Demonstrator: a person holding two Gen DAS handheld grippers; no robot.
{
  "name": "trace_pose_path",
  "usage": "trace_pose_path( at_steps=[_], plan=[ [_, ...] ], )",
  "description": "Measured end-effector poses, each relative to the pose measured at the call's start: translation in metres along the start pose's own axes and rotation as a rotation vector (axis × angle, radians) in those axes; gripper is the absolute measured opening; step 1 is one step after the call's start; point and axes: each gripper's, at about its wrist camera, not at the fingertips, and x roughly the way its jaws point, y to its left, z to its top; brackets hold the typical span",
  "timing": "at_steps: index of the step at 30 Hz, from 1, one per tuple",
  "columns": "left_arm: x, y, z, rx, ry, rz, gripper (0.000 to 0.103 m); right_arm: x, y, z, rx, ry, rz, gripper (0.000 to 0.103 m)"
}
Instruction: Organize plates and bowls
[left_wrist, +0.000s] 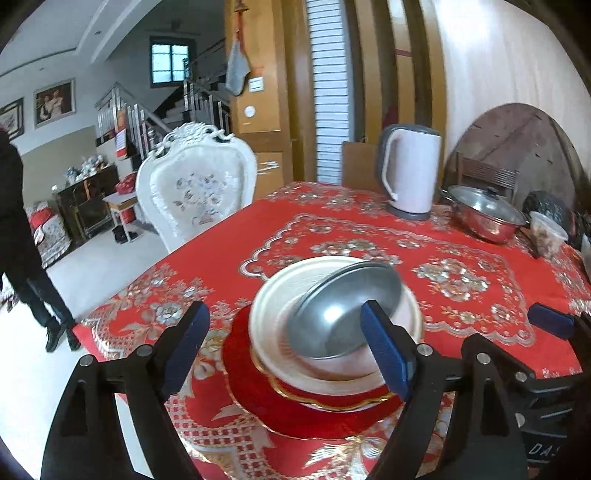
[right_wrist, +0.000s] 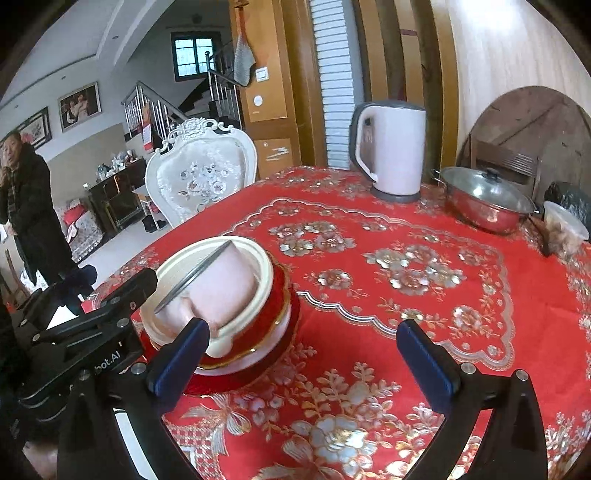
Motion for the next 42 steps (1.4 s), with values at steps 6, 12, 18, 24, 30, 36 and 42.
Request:
trace_pose_path(
  at_steps=[6, 12, 18, 24, 30, 36, 42],
  plan=[
    [0.009, 0.014, -0.003, -0.04, 0.007, 0.012, 0.084, 0.012, 0.01, -0.003, -0.018, 0.027, 0.009, 0.102],
    [0.011, 0.015, -0.005, -0.04, 0.01, 0.014, 0.084, 0.013, 0.011, -0.003, -0.021, 0.022, -0.003, 0.102],
    [0.01, 0.017, -0.007, -0.041, 0.003, 0.006, 0.086, 0.015, 0.013, -0.004, -0.022, 0.036, 0.006, 0.102],
    [0.011, 0.019, -0.008, -0.035, 0.003, -0.008, 0.087, 0.014, 0.014, -0.005, -0.024, 0.031, 0.007, 0.102],
    [0.008, 0.017, -0.009, -0.006, -0.008, 0.0, 0.087, 0.016, 0.013, -0.008, -0.019, 0.041, 0.011, 0.102],
    [0.005, 0.016, -0.009, 0.013, -0.024, -0.006, 0.087, 0.016, 0.01, -0.009, -0.014, 0.044, 0.014, 0.102],
    [0.006, 0.017, -0.008, 0.012, -0.019, -0.031, 0.087, 0.016, 0.008, -0.011, -0.005, 0.047, 0.025, 0.102]
  ],
)
